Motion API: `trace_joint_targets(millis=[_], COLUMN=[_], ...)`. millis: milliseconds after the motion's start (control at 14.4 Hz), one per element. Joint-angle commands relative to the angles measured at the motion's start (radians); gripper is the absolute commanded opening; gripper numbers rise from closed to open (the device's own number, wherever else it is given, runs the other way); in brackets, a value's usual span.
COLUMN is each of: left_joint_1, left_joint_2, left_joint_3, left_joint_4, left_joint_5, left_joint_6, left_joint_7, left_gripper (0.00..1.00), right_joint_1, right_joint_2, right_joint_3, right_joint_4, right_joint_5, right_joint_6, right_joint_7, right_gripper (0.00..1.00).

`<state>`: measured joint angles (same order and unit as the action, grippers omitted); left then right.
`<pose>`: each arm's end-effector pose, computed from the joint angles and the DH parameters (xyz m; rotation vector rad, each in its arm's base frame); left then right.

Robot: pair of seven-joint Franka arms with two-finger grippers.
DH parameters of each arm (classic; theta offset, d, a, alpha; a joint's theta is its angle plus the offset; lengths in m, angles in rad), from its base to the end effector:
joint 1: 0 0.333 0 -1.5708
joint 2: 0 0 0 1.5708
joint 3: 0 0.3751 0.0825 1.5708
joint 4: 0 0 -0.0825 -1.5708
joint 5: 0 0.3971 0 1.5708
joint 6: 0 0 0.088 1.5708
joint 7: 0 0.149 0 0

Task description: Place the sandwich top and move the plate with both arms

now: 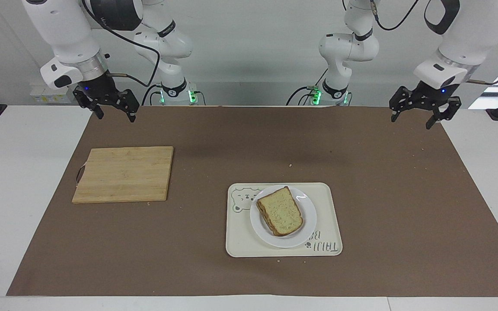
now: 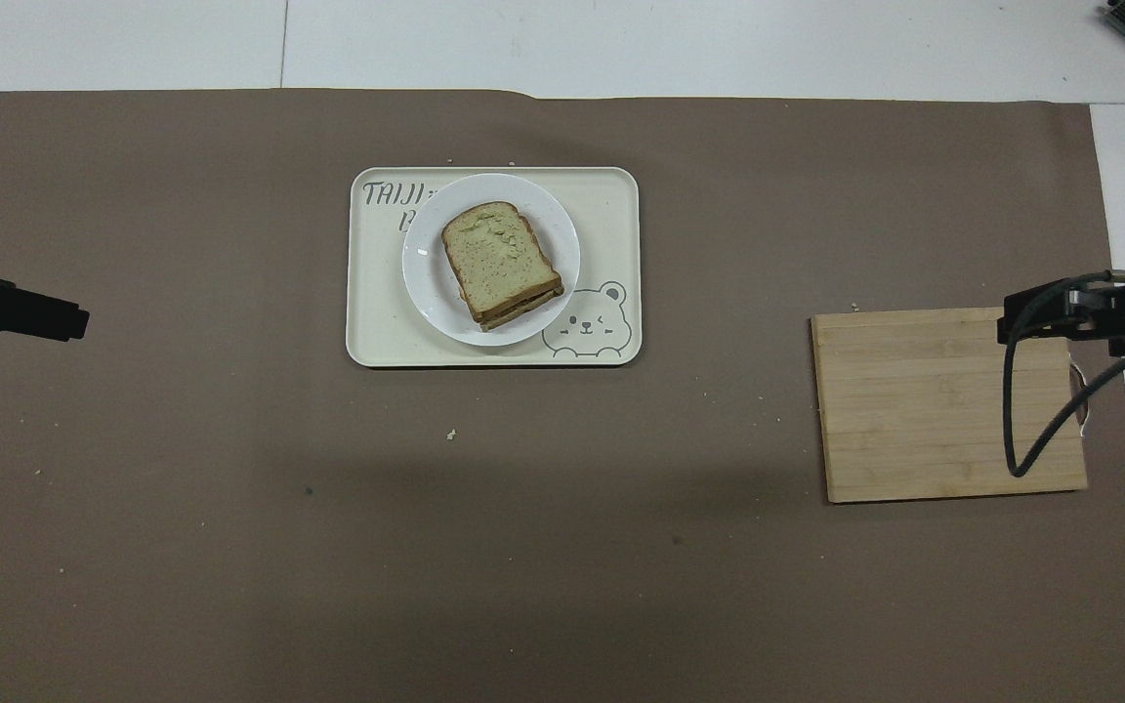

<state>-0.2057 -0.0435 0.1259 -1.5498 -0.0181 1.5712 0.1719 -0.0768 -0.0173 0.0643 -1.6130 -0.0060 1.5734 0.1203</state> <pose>0.5528 -0.0451 0.6761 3.0946 -0.3923 0.1023 0.5596 -0.0076 0.6311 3.1262 -0.2078 -0.0343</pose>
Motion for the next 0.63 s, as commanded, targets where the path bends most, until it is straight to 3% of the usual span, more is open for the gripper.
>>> trace_joint_targets(millis=[0,209,557], left_joint_1=[-0.012,-0.001,0.003], left_joint_2=[0.000,0.053,0.042], left_joint_3=[0.003,0.009,0.023], left_joint_4=[0.029,0.203,0.208], left_joint_5=[0.027,0.018,0.010], left_joint_6=[-0.028,-0.112,-0.122], left_joint_7=[-0.055,-0.051,-0.048], left_gripper=[1.00,1.00,1.00], right_joint_1=[-0.011,-0.011,-0.011], right_joint_2=[0.003,0.003,0.003], right_joint_3=[0.003,0.003,0.003], right_joint_4=[0.007,0.007,0.007], right_joint_5=[0.020,0.020,0.020], right_joint_6=[0.002,0.002,0.002], right_joint_7=[-0.005,-0.005,-0.005], right_gripper=[1.00,1.00,1.00])
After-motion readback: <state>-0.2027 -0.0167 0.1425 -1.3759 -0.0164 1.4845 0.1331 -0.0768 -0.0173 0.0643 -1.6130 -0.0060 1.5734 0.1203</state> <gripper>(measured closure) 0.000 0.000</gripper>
